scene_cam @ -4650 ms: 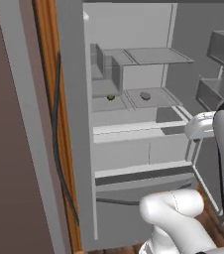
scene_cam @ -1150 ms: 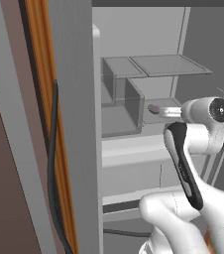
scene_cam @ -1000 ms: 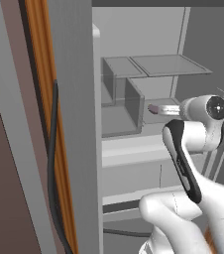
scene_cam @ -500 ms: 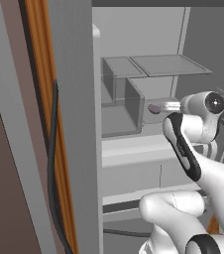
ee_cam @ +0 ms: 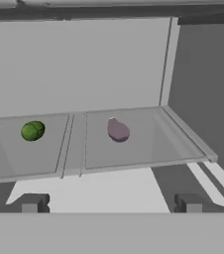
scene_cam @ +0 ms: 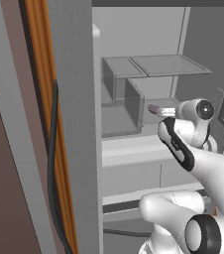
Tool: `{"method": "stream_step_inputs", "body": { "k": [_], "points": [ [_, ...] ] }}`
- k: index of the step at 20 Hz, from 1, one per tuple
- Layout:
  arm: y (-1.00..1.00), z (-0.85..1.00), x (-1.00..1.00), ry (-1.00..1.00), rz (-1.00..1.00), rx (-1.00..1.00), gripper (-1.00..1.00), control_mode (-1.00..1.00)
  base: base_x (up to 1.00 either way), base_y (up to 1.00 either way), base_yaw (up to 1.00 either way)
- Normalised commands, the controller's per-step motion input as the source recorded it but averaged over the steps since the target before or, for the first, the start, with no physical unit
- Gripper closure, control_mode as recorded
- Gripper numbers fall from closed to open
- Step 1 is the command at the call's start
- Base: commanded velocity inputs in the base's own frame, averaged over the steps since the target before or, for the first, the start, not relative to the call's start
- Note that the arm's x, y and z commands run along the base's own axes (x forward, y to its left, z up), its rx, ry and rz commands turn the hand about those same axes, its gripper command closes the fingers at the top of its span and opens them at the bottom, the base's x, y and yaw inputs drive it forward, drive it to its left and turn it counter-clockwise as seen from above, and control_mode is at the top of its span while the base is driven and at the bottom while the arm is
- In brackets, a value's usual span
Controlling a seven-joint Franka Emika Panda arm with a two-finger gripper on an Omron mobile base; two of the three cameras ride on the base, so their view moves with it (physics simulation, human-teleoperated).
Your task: Gather the eggplant and avocado from the fridge and place them on a tray on the dining counter. Then gather the steaks from the fridge and place them on the other tray.
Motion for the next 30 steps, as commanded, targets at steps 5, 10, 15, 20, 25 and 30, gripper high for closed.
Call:
{"method": "stream_step_inputs", "body": {
  "k": [5,10,15,20,25,30],
  "points": [
    [-0.01,-0.10,0.53,0.00,0.00,0.00,-1.00,-1.00,0.00,0.00,0.00],
    [-0.09,0.00,0.51,0.00,0.00,0.00,-1.00,-1.00,0.00,0.00,0.00],
    [-0.18,-0.03,0.38,0.00,0.00,0.00,-1.00,-1.00,0.00,0.00,0.00],
    [-0.12,0.00,0.21,0.00,0.00,0.00,-1.00,-1.00,0.00,0.00,0.00],
    [-0.02,-0.07,0.28,0.00,0.00,0.00,-1.00,-1.00,0.00,0.00,0.00],
    [-0.02,-0.21,0.25,0.02,0.00,0.00,-1.00,-1.00,0.00,0.00,0.00]
  ]
}}
